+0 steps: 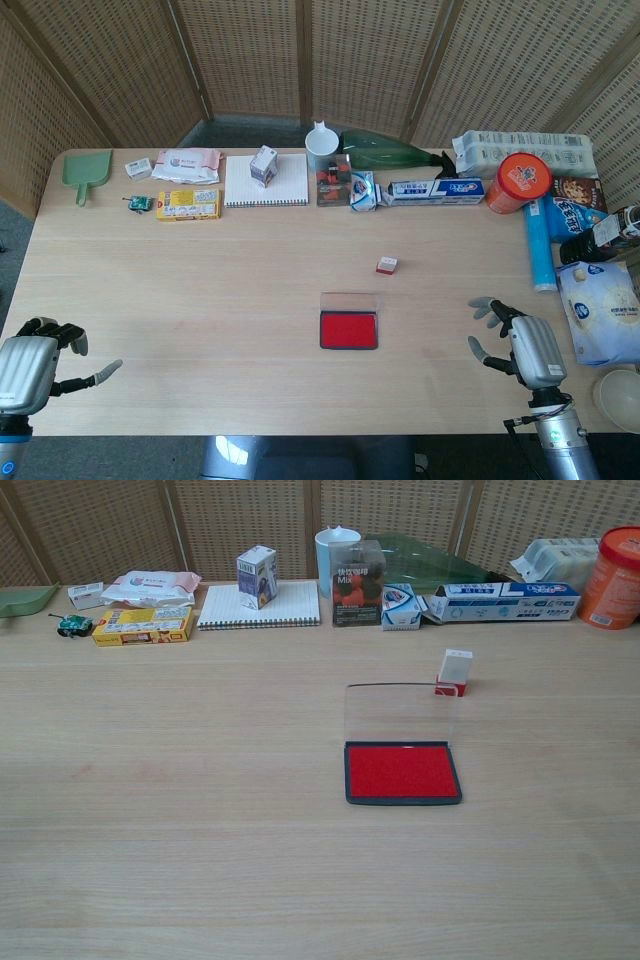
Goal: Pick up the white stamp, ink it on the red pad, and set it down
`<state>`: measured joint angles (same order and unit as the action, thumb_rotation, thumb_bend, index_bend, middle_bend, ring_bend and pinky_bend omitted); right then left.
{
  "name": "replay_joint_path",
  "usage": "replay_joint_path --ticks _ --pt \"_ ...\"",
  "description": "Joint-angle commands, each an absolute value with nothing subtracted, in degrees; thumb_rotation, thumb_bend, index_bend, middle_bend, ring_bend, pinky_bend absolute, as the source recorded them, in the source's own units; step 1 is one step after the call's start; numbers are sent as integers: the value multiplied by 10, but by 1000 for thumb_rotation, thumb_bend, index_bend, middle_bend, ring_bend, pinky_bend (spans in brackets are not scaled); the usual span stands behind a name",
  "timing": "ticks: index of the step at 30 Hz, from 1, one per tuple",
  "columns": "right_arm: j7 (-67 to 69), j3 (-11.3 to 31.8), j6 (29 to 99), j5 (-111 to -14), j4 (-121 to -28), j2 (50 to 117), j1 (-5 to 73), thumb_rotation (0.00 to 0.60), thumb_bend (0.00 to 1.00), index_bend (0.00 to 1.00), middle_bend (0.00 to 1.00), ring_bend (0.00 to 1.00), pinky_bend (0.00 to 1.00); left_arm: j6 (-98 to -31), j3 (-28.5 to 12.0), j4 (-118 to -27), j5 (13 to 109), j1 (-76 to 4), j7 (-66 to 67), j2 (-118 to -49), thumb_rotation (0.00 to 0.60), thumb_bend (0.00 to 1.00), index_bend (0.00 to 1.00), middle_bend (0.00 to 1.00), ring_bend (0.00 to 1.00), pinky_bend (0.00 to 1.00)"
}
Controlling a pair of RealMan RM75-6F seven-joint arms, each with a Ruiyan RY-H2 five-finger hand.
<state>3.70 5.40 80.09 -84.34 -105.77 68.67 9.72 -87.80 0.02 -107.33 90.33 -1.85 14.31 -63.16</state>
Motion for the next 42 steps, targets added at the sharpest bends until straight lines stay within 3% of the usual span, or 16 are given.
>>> replay_joint_path --ticks 1,14,18,25,28,33,42 --pt "39 55 796 -839 -1053 691 100 600 360 321 441 518 559 -873 1 -1074 899 -19 145 -633 268 57 636 605 534 305" --pt "65 67 793 -849 -1047 694 113 600 358 321 447 535 560 -887 3 -1075 908 -13 145 -629 267 58 635 606 534 306" --pt "76 88 784 -849 -1050 695 133 600 356 321 547 681 642 -883 2 -1074 908 -15 143 -629 266 57 636 605 533 306" --pt "82 151 730 -815 -1060 699 201 600 349 333 821 987 925 -869 -1 -1064 902 -24 137 -634 264 57 636 605 534 305" --pt "74 175 679 -775 -1058 703 241 600 349 367 893 1000 989 -867 -6 -1058 895 -27 132 -635 263 57 635 606 534 306" --pt "37 206 597 -690 -1037 715 305 600 349 400 988 1000 1000 -855 -10 -1047 884 -34 129 -639 266 57 636 605 533 305" --pt "-116 213 487 -484 -947 755 434 600 350 419 1000 1000 1000 -825 -16 -1023 860 -51 121 -655 264 56 636 605 533 306"
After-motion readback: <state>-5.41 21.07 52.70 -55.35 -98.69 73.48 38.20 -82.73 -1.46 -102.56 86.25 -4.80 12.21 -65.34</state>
